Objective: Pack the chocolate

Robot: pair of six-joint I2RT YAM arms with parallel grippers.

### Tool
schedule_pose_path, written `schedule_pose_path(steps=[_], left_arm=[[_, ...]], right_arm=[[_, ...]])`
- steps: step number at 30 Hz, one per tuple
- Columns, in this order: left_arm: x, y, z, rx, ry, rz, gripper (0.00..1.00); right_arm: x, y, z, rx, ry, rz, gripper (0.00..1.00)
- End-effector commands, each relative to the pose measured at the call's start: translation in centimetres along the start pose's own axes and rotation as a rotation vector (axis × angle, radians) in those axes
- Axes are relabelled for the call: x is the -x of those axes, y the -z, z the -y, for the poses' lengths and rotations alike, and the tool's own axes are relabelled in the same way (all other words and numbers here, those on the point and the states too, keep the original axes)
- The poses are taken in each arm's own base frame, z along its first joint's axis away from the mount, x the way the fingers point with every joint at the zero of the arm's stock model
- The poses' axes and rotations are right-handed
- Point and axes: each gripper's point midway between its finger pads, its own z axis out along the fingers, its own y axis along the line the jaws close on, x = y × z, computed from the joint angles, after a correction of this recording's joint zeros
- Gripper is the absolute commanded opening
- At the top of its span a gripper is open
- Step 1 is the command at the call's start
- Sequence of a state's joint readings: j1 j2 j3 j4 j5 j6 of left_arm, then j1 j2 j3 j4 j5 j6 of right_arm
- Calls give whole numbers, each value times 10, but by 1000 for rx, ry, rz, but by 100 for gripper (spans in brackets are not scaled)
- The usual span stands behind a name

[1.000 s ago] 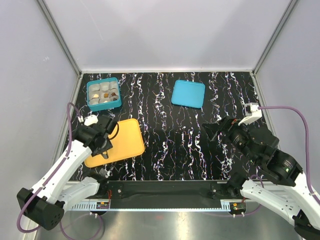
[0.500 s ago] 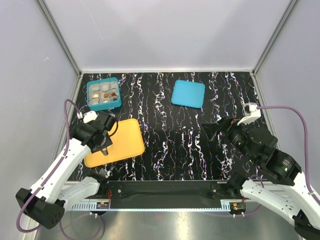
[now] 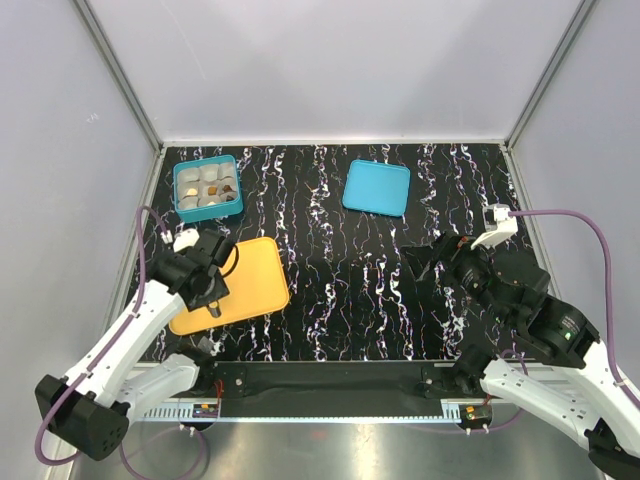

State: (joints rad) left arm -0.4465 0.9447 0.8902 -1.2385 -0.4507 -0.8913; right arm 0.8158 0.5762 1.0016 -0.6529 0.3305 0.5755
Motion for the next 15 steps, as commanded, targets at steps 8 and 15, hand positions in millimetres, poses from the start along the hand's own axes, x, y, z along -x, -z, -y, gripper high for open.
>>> schedule_pose_path(steps=[8, 15], left_arm=[[8, -6, 6, -26, 42, 3, 47], [7, -8, 9, -41, 37, -18, 47]], right_arm=[[12, 0, -4, 13, -4, 45, 100], [11, 1, -3, 11, -3, 47, 100]])
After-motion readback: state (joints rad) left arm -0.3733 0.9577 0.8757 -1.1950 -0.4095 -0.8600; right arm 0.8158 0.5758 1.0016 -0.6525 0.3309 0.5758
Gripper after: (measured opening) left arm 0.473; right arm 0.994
